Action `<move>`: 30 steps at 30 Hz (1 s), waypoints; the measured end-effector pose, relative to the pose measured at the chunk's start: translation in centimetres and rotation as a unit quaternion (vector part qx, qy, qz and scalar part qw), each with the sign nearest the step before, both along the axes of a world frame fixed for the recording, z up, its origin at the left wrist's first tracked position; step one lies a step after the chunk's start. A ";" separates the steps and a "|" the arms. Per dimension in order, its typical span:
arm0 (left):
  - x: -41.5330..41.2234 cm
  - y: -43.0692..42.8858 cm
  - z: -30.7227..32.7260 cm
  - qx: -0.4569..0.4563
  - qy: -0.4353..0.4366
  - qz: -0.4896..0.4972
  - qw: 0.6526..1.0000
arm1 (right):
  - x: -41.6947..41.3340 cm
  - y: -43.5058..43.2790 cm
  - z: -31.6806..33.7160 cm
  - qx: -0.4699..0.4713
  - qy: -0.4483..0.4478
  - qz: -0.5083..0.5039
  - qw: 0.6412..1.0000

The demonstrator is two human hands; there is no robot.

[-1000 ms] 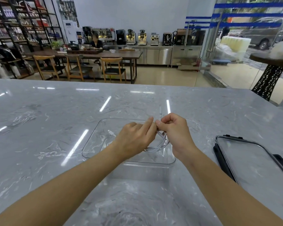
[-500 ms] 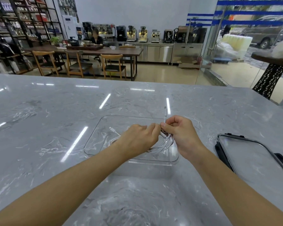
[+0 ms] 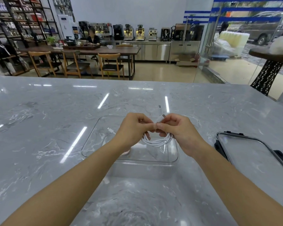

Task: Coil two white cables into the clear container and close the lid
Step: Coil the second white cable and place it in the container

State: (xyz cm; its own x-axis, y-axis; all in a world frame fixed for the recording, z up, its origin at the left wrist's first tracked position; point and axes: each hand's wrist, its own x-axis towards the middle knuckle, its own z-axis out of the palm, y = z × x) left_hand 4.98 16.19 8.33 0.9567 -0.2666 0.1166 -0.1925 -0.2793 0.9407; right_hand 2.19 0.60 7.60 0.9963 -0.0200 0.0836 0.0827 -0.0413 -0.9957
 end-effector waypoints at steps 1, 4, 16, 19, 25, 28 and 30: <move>0.1 0.1 0.0 0.002 0.009 0.014 1.000 | 0.0 0.1 0.0 -0.018 0.000 0.003 1.000; 0.3 0.4 -0.3 0.003 0.039 0.032 0.999 | 0.1 0.5 0.0 -0.067 -0.008 0.006 0.998; 1.4 1.4 -1.0 0.024 0.044 0.067 0.996 | 2.2 1.8 0.0 -0.147 0.074 -0.059 0.985; 1.8 2.1 -0.9 0.041 0.080 0.063 0.994 | 3.1 2.7 0.2 -0.251 0.046 -0.080 0.964; 3.2 3.3 -0.4 0.039 0.206 0.026 0.978 | 4.3 3.8 -0.4 -0.367 0.049 -0.071 0.926; 3.8 3.7 -0.8 0.076 0.240 0.005 0.968 | 4.7 4.0 -0.9 -0.411 0.056 -0.074 0.907; 4.2 3.7 -1.4 0.096 0.224 0.008 0.970 | 5.1 4.0 -1.1 -0.427 0.073 -0.066 0.899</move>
